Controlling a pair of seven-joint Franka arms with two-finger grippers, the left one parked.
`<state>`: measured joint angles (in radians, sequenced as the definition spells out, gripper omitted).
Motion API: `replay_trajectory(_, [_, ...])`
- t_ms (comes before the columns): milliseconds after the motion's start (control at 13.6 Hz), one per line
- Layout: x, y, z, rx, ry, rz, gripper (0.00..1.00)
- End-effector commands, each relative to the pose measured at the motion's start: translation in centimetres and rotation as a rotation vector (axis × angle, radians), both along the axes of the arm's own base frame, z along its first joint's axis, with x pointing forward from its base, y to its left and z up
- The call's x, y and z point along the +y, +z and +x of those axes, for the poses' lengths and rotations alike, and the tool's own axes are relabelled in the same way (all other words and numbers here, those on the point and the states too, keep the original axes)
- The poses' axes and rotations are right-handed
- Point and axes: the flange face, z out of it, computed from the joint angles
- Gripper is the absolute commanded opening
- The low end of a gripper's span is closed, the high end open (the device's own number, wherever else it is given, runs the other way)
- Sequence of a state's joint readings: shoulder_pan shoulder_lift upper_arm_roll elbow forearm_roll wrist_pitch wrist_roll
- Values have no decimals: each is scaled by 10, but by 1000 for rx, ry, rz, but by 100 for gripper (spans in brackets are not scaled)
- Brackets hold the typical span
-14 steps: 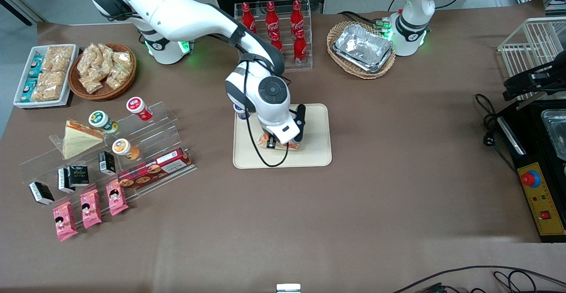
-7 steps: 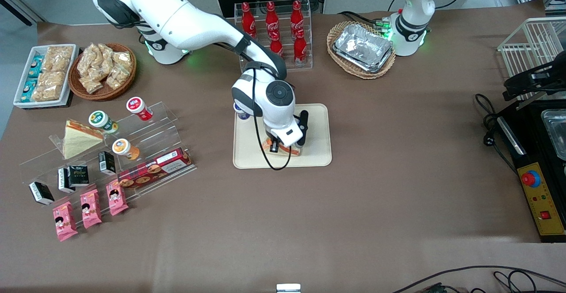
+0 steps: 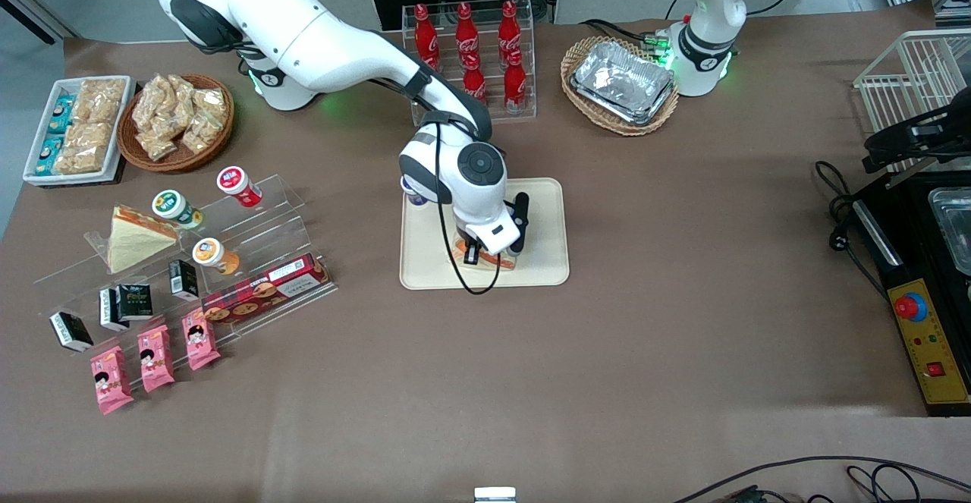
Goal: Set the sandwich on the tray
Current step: 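Lower the sandwich onto the tray and open the right gripper, then raise the open right gripper away from the sandwich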
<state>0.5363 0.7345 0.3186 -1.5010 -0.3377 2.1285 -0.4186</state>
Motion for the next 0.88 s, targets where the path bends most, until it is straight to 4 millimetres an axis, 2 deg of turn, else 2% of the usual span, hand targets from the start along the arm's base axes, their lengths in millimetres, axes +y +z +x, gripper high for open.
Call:
replay_trajectory(0, [4, -2, 3, -28, -5, 9, 93])
replay_trajectory(73, [4, -1, 5, -37, -5, 21, 100])
replay_trajectory(294, [-2, 6, 14, -44, -22, 33, 100])
replay_trajectory(367, [-7, 17, 19, -52, -34, 39, 100])
replay_trajectory(514, [-21, 49, 34, -80, -65, 56, 100])
replay_trajectory(661, [-34, 95, 38, -84, -106, 53, 100])
replay_trajectory(734, [-49, 120, 43, -72, -147, 55, 100])
replay_trajectory(807, [-74, 148, 54, -57, -204, 56, 100])
